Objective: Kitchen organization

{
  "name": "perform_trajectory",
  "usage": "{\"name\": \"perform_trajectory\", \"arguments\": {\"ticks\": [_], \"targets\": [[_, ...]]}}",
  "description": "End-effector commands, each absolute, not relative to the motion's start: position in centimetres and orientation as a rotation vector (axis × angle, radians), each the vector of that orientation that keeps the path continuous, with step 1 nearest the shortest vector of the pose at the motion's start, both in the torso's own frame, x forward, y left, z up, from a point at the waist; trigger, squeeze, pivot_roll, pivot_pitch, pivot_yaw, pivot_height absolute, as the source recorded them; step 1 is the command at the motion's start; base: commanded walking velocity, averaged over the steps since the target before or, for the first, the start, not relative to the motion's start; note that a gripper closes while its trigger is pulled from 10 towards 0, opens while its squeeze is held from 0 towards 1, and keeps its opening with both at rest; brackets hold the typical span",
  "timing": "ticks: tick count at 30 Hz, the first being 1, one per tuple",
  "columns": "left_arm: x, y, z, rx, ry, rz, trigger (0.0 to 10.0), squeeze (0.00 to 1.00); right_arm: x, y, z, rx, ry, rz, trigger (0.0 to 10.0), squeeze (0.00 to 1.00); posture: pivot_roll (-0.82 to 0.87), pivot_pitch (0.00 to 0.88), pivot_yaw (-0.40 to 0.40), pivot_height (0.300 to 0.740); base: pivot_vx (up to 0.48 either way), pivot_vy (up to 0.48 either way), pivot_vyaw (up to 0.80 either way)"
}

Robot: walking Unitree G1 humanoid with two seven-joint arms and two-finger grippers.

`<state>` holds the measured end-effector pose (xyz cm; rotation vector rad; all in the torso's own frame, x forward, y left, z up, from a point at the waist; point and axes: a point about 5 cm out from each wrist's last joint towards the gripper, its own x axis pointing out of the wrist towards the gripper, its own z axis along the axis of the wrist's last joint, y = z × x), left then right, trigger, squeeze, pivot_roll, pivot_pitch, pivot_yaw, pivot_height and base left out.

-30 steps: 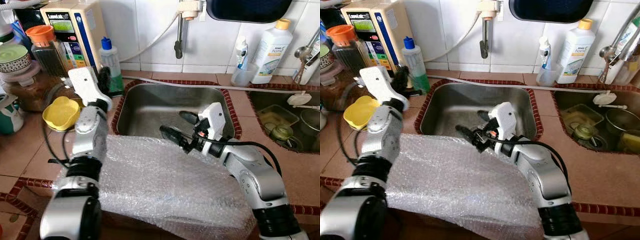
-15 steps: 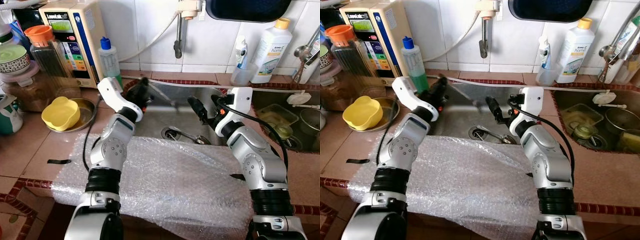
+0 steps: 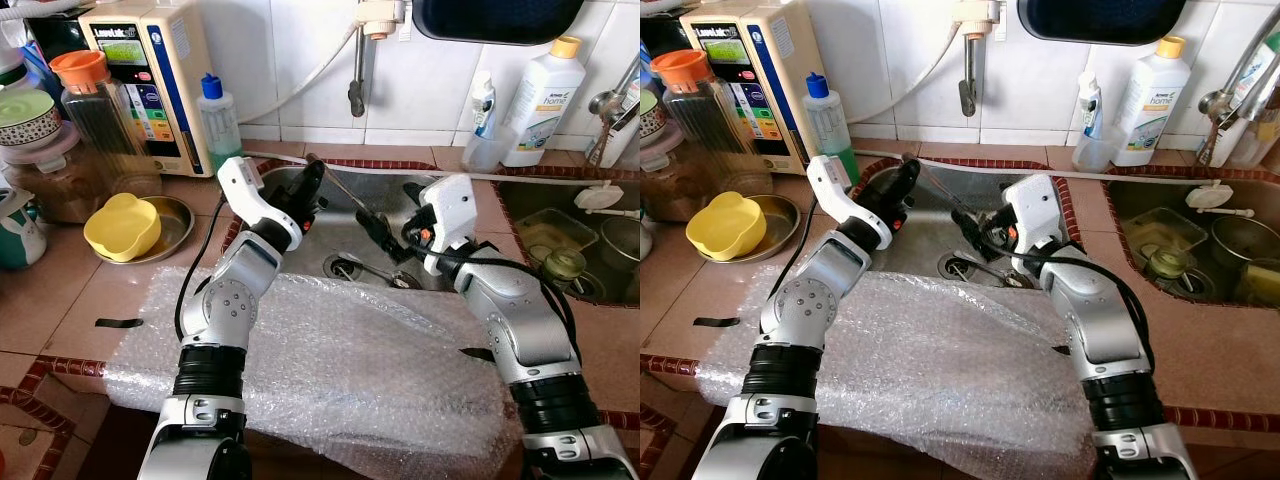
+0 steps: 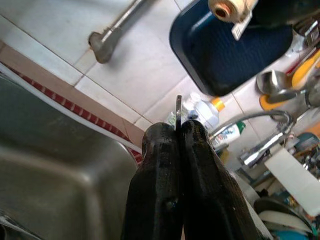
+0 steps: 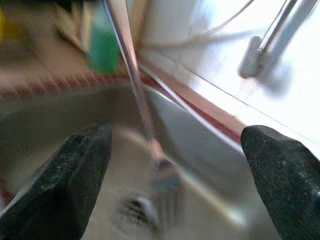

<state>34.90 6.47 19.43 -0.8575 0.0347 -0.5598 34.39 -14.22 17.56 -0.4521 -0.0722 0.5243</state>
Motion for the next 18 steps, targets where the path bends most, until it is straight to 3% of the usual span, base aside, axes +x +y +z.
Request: {"name": "perform_trajectory", "arguments": {"ticks": [1, 7, 9, 18], "targets": [[34.7, 6.0, 20.3, -0.835, 0.018, -0.575, 0.0, 0.00, 35.0, -13.9, 18.1, -0.552, -0.113, 0.483, 10.0, 0.00, -0.01, 0.000, 0.066, 0.740, 0.000, 0.000, 0.00], [34.6, 5.8, 20.2, -0.846, 0.028, -0.565, 0.0, 0.00, 35.5, -12.2, 17.6, -0.858, -0.221, 0.441, 10.0, 0.00, 0.00, 0.000, 0.048, 0.740, 0.000, 0.000, 0.00], [34.4, 5.6, 20.0, -0.846, 0.032, -0.563, 0.0, 0.00, 35.9, -11.4, 17.5, -0.782, -0.225, 0.429, 10.0, 0.00, 0.00, 0.000, 0.045, 0.740, 0.000, 0.000, 0.00], [34.1, 5.4, 20.0, -0.848, 0.035, -0.559, 0.0, 0.00, 36.6, -10.0, 16.6, -0.767, -0.200, 0.431, 10.0, 0.00, 0.01, 0.000, 0.030, 0.740, 0.000, 0.000, 0.00]]}}
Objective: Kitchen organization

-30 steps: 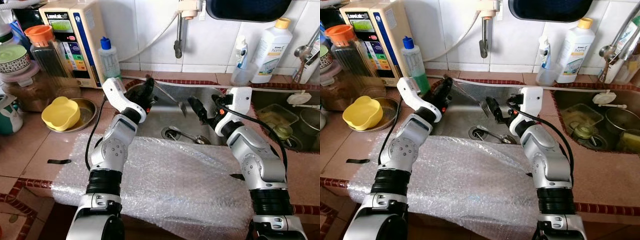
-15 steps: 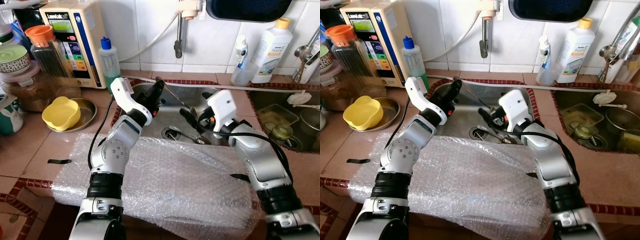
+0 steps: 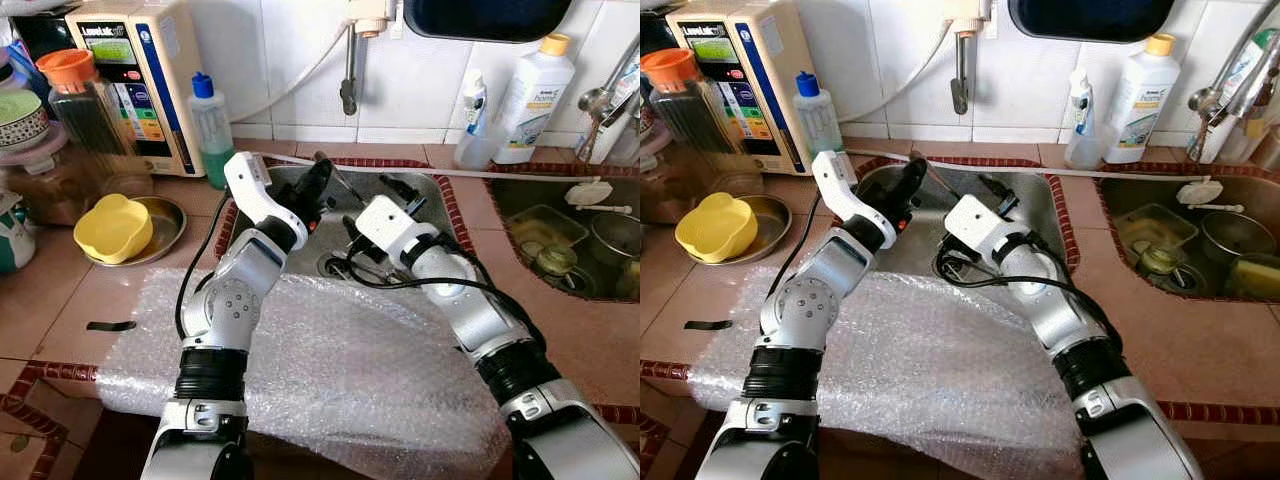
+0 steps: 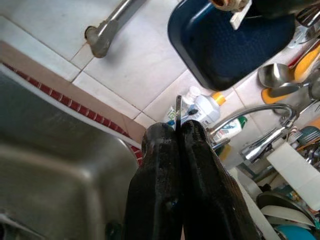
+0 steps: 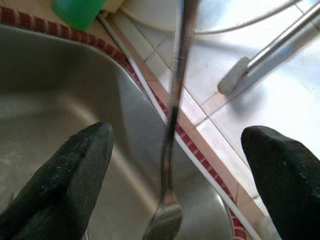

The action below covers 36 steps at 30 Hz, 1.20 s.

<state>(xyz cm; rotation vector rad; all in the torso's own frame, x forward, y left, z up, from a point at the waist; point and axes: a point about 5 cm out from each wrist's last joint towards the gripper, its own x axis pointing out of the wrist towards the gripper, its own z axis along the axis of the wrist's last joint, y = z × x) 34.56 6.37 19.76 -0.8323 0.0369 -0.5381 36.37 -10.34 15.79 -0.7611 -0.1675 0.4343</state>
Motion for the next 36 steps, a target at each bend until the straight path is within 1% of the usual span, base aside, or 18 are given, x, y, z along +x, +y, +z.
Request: {"name": "perform_trajectory", "arguments": {"ticks": [1, 2, 12, 19, 35, 36], "targets": [[34.0, 5.4, 20.0, -0.848, 0.036, -0.559, 0.0, 0.00, 36.9, -10.0, 16.6, -0.778, -0.201, 0.413, 10.0, 0.00, 0.01, 0.000, 0.030, 0.740, 0.000, 0.000, 0.00], [33.9, 5.4, 20.0, -0.848, 0.038, -0.558, 0.0, 0.00, 37.1, -9.9, 16.7, -0.771, -0.205, 0.400, 0.0, 0.00, 0.01, 0.000, 0.031, 0.740, 0.000, 0.000, 0.00], [33.7, 5.3, 20.1, -0.838, 0.044, -0.558, 0.0, 0.00, 37.7, -10.0, 16.4, -0.736, -0.189, 0.374, 0.0, 0.00, 0.02, 0.000, 0.031, 0.740, 0.000, 0.000, 0.00], [33.5, 5.3, 20.2, -0.834, 0.046, -0.561, 0.0, 0.00, 37.8, -10.6, 16.1, -0.723, -0.178, 0.353, 0.0, 0.00, 0.01, 0.000, 0.035, 0.740, 0.000, 0.000, 0.00], [33.5, 5.1, 20.0, -0.823, 0.055, -0.571, 0.0, 0.00, 37.6, -10.8, 15.8, -0.682, -0.180, 0.370, 0.0, 0.00, 0.01, 0.000, 0.034, 0.740, 0.000, 0.000, 0.00], [33.5, 5.1, 20.0, -0.824, 0.054, -0.572, 0.0, 0.00, 37.7, -10.8, 15.9, -0.674, -0.183, 0.363, 8.7, 0.00, 0.02, 0.000, 0.033, 0.740, 0.000, 0.000, 0.00]]}}
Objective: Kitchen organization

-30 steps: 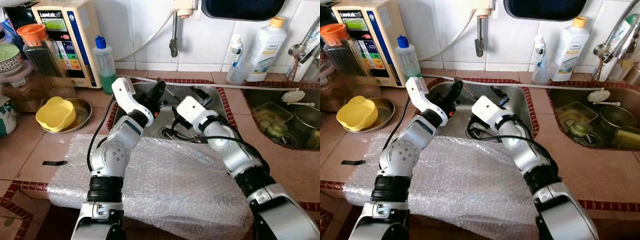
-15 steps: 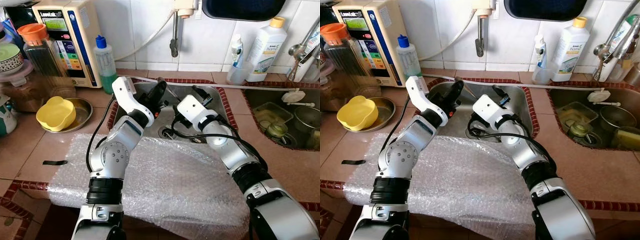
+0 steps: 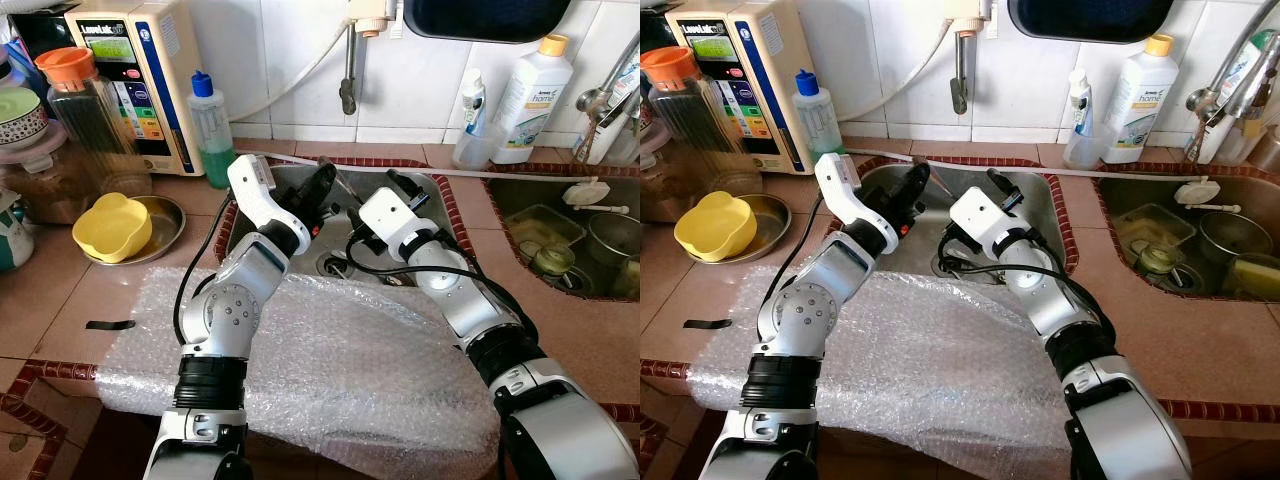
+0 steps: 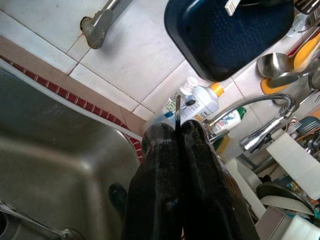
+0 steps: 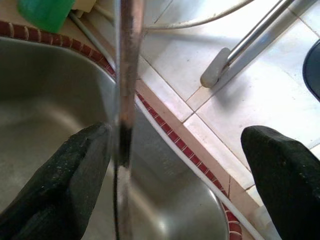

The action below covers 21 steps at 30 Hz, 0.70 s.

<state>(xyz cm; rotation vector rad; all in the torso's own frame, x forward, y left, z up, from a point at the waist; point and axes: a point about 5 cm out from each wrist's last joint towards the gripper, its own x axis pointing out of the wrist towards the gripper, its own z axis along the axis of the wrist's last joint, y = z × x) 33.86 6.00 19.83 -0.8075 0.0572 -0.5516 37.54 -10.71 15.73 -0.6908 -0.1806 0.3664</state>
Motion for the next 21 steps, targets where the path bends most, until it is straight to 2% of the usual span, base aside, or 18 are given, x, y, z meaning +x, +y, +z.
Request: {"name": "perform_trajectory", "arguments": {"ticks": [1, 2, 3, 4, 5, 6, 21], "targets": [[33.5, 5.1, 20.0, -0.824, 0.053, -0.572, 0.0, 0.00, 37.7, -10.8, 15.9, -0.663, -0.184, 0.357, 0.0, 0.00, 0.02, 0.000, 0.033, 0.740, 0.000, 0.000, 0.00], [33.4, 5.1, 20.0, -0.827, 0.056, -0.573, 0.0, 0.00, 37.7, -10.7, 15.9, -0.682, -0.180, 0.371, 4.5, 0.00, 0.02, 0.000, 0.033, 0.740, 0.000, 0.000, 0.00], [33.4, 5.1, 20.0, -0.829, 0.058, -0.573, 0.0, 0.00, 37.7, -10.6, 15.9, -0.683, -0.181, 0.374, 4.7, 0.00, 0.02, 0.000, 0.033, 0.740, 0.000, 0.000, 0.00], [33.4, 5.0, 19.9, -0.830, 0.060, -0.573, 0.0, 0.00, 37.7, -10.6, 15.9, -0.683, -0.182, 0.376, 4.7, 0.00, 0.02, 0.000, 0.032, 0.740, 0.000, 0.000, 0.00], [33.5, 5.1, 19.9, -0.823, 0.058, -0.570, 0.0, 0.00, 37.7, -10.6, 15.9, -0.668, -0.182, 0.370, 2.8, 0.00, 0.02, 0.000, 0.032, 0.740, 0.000, 0.000, 0.00], [33.4, 5.1, 19.9, -0.822, 0.057, -0.570, 0.0, 0.00, 37.7, -10.7, 15.9, -0.665, -0.181, 0.369, 0.0, 0.00, 0.02, 0.000, 0.032, 0.740, 0.000, 0.000, 0.00], [33.2, 4.9, 19.8, -0.839, 0.049, -0.553, 0.0, 0.00, 37.0, -9.3, 16.0, -0.536, -0.215, 0.461, 0.0, 0.00, 0.02, 0.000, 0.000, 0.740, 0.000, 0.000, 0.00]]}}
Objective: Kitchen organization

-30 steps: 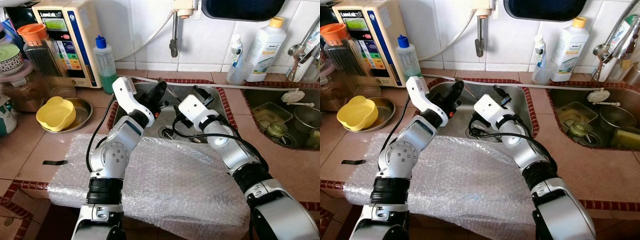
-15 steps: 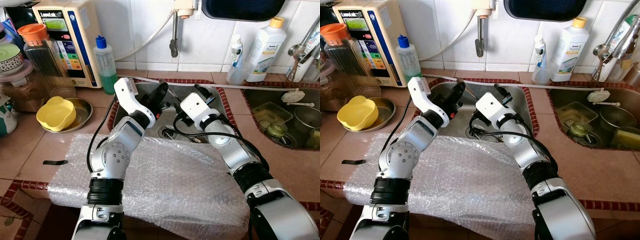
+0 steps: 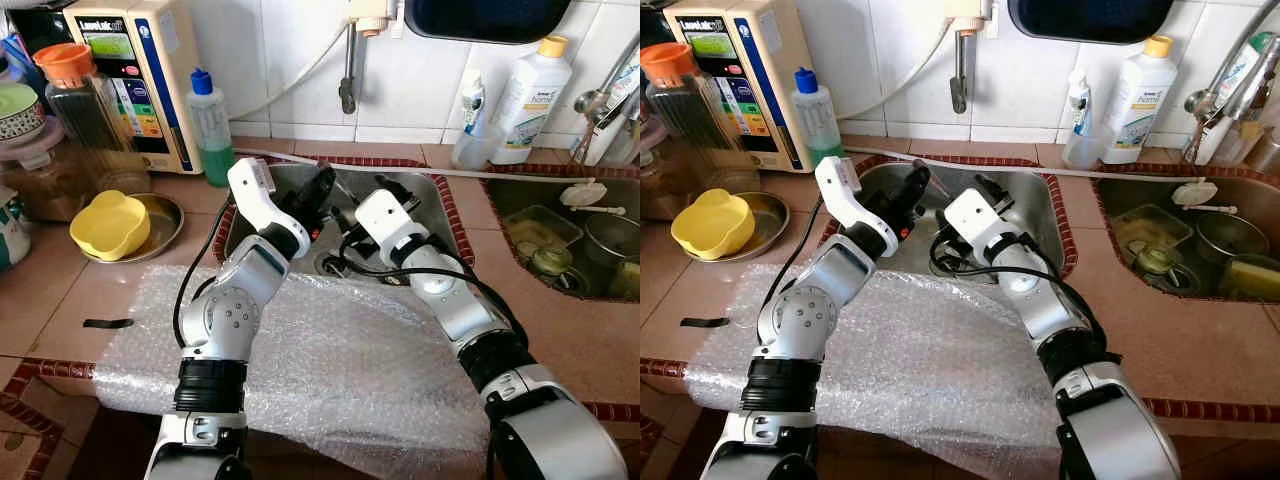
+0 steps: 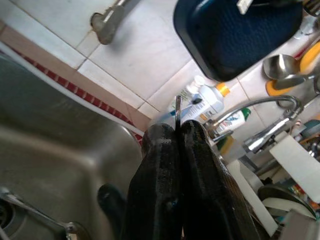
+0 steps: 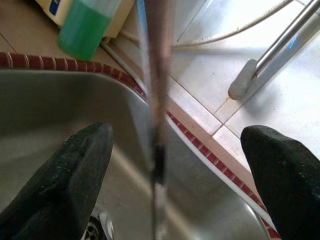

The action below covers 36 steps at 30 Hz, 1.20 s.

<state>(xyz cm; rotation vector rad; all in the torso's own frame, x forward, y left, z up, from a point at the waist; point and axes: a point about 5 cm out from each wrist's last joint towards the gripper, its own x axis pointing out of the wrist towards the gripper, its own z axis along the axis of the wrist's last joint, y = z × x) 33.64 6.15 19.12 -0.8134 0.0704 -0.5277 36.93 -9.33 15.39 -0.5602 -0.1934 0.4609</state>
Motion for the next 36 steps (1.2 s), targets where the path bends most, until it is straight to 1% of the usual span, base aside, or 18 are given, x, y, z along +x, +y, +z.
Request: {"name": "perform_trajectory", "arguments": {"ticks": [1, 2, 3, 4, 5, 8, 10, 12, 14, 15, 16, 18, 25, 27, 32, 33, 35, 36], "targets": [[33.2, 4.9, 19.9, -0.839, 0.048, -0.551, 0.0, 0.00, 37.1, -9.3, 16.1, -0.531, -0.211, 0.463, 0.8, 0.00, 0.02, 0.000, -0.002, 0.740, 0.000, 0.000, 0.00], [33.2, 5.0, 19.9, -0.839, 0.046, -0.550, 0.0, 0.00, 37.2, -9.2, 16.1, -0.527, -0.206, 0.462, 7.5, 0.00, 0.02, 0.000, -0.006, 0.740, 0.000, 0.000, 0.00], [33.2, 5.0, 19.9, -0.839, 0.046, -0.550, 0.0, 0.00, 37.2, -9.2, 16.1, -0.527, -0.206, 0.462, 7.5, 0.00, 0.02, 0.000, -0.006, 0.740, 0.000, 0.000, 0.00], [33.2, 5.1, 19.9, -0.840, 0.042, -0.545, 0.0, 0.00, 37.2, -9.2, 16.2, -0.495, -0.200, 0.460, 10.0, 0.00, 0.02, 0.000, -0.006, 0.740, 0.000, 0.000, 0.00], [33.3, 5.1, 20.0, -0.840, 0.040, -0.544, 0.0, 0.00, 37.2, -9.2, 16.2, -0.479, -0.200, 0.462, 10.0, 0.00, 0.02, 0.000, -0.006, 0.740, 0.000, 0.000, 0.00], [33.4, 5.4, 19.9, -0.835, 0.037, -0.530, 0.0, 0.00, 37.0, -8.7, 16.4, -0.346, -0.192, 0.510, 10.0, 0.00, 0.02, 0.000, -0.010, 0.740, 0.000, 0.000, 0.00], [33.4, 5.5, 19.9, -0.834, 0.036, -0.528, 0.0, 0.00, 36.9, -8.6, 16.5, -0.307, -0.189, 0.528, 10.0, 0.00, 0.02, 0.002, -0.009, 0.740, 0.000, 0.000, 0.00], [33.4, 5.6, 19.9, -0.833, 0.035, -0.525, 0.0, 0.00, 36.9, -8.6, 16.5, -0.331, -0.196, 0.525, 10.0, 0.00, 0.02, 0.000, -0.008, 0.740, 0.000, 0.000, 0.00], [33.5, 5.7, 19.9, -0.830, 0.033, -0.521, 0.0, 0.00, 37.2, -9.5, 16.4, -0.425, -0.195, 0.465, 10.0, 0.00, 0.02, 0.002, -0.007, 0.740, 0.000, 0.000, 0.00], [33.5, 5.7, 20.0, -0.830, 0.032, -0.521, 0.0, 0.00, 37.3, -9.9, 16.3, -0.465, -0.196, 0.442, 10.0, 0.96, 0.02, 0.000, -0.006, 0.740, 0.000, 0.000, 0.00], [33.6, 5.7, 20.0, -0.829, 0.030, -0.521, 0.0, 0.00, 37.4, -10.4, 16.2, -0.493, -0.194, 0.421, 10.0, 1.00, 0.02, 0.001, -0.002, 0.740, 0.000, 0.000, 0.00], [33.6, 5.7, 20.1, -0.826, 0.030, -0.523, 0.0, 0.00, 37.4, -10.8, 16.2, -0.493, -0.192, 0.408, 10.0, 1.00, 0.02, 0.001, 0.000, 0.740, 0.000, 0.000, 0.00], [33.6, 5.5, 20.0, -0.821, 0.035, -0.529, 0.0, 0.00, 37.2, -10.9, 16.0, -0.601, -0.222, 0.411, 10.0, 1.00, 0.02, 0.002, 0.007, 0.740, 0.000, 0.000, 0.00], [33.6, 5.5, 20.0, -0.821, 0.036, -0.530, 0.0, 0.00, 37.2, -11.0, 16.0, -0.601, -0.226, 0.403, 10.0, 1.00, 0.02, 0.002, 0.007, 0.740, 0.000, 0.000, 0.00], [33.8, 6.0, 20.0, -0.799, 0.026, -0.509, 0.0, 0.00, 37.2, -12.5, 17.1, -0.570, -0.288, 0.327, 10.0, 1.00, 0.03, 0.001, 0.010, 0.740, 0.000, 0.000, 0.00], [33.9, 6.4, 19.9, -0.788, 0.020, -0.486, 0.0, 0.00, 37.1, -13.2, 17.3, -0.518, -0.279, 0.306, 10.0, 0.78, 0.03, 0.001, 0.010, 0.740, 0.000, 0.000, 0.00], [34.0, 6.5, 19.9, -0.786, 0.019, -0.480, 0.0, 0.00, 37.1, -13.4, 17.3, -0.500, -0.274, 0.302, 10.0, 0.78, 0.03, 0.001, 0.010, 0.740, 0.000, 0.000, 0.00], [34.1, 6.8, 19.9, -0.778, 0.014, -0.466, 0.0, 0.00, 37.0, -13.7, 17.4, -0.468, -0.272, 0.301, 10.0, 0.00, 0.03, 0.001, 0.019, 0.740, 0.000, 0.000, 0.00]]}}
